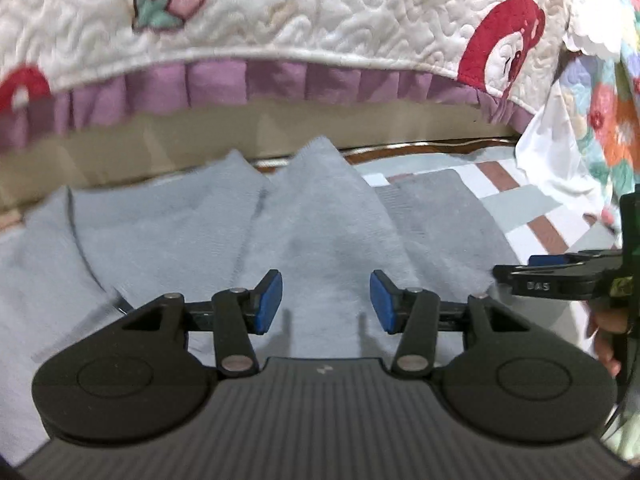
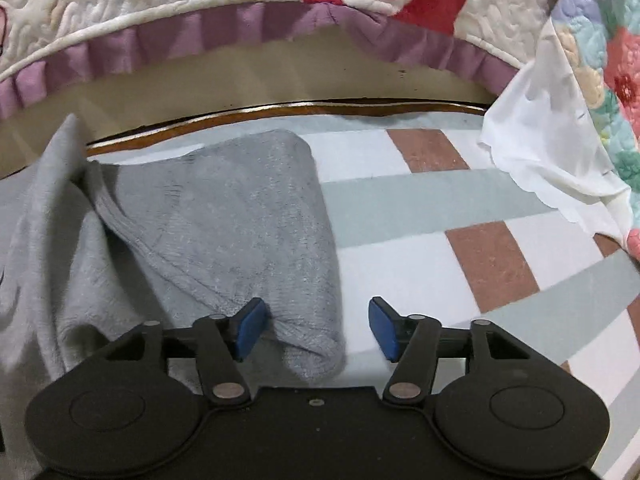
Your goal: Fold clothes
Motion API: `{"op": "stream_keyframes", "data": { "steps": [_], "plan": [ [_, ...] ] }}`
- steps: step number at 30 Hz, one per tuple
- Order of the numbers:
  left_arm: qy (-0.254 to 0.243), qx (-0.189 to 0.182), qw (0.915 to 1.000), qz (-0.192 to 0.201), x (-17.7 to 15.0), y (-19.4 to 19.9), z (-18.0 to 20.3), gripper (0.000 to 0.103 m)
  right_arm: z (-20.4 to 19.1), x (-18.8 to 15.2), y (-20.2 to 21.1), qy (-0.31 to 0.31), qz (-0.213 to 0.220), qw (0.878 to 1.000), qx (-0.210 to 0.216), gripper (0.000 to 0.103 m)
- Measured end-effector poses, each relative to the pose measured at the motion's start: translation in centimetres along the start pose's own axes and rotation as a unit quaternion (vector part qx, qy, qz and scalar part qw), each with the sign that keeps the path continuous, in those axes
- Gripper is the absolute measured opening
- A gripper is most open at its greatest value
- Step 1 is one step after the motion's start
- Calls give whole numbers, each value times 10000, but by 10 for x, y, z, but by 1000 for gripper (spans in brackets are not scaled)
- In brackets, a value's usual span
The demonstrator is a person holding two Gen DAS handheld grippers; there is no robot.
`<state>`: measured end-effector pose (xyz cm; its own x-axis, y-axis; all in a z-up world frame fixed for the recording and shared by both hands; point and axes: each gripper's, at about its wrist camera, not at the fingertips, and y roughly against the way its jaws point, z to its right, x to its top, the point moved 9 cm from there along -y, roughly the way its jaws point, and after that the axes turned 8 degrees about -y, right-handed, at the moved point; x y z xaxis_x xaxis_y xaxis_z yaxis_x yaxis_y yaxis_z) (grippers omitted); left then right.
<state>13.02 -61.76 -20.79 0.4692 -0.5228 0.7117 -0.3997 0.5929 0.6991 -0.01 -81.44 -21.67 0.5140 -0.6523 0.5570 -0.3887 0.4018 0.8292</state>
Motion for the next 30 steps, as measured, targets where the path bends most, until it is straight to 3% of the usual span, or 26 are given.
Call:
{"op": "stream_keyframes", "data": {
  "steps": [3,6,7,8,9,13,15,17,18,20,22,25,30],
  "plan": [
    [19,160,9998,-154,-13,-12,1,48,5,3,-5,-268,91,9996,24,71],
    [91,120,9997,-201,-22,-19,-2,48,8,8,-13,-529,261,9979,249,67],
    [120,119,9997,-199,-24,-21,-3,48,7,10,-13,-665,295,9962,478,59],
    [158,116,9996,-208,-26,-23,-5,48,6,12,-13,-801,329,9937,705,27],
    [226,145,9994,-208,-27,-25,-7,48,5,14,-13,-922,370,9908,915,14],
    [392,271,9988,-132,-31,-30,-13,48,-4,33,14,-471,1261,9877,791,10],
    [362,277,9989,-51,-30,-27,-12,48,1,53,43,-428,1996,9766,683,8],
    [399,196,9990,-14,-29,-24,-10,48,16,75,77,-295,2776,9601,137,8],
    [453,133,9989,-2,-28,-23,-9,48,29,85,91,-345,3052,9516,-118,8],
    [484,48,9988,1,-28,-25,-6,48,61,94,97,-768,3195,9438,-343,9],
    [433,-3,9991,-46,-30,-31,-1,49,95,87,69,-1419,2822,9481,-351,9],
    [470,-122,9986,-193,-36,-44,10,49,140,53,13,-1988,2167,9487,-1159,6],
    [110,-95,9996,-230,-32,-49,30,54,189,16,3,-3450,1644,9202,-854,15]
  ]
}}
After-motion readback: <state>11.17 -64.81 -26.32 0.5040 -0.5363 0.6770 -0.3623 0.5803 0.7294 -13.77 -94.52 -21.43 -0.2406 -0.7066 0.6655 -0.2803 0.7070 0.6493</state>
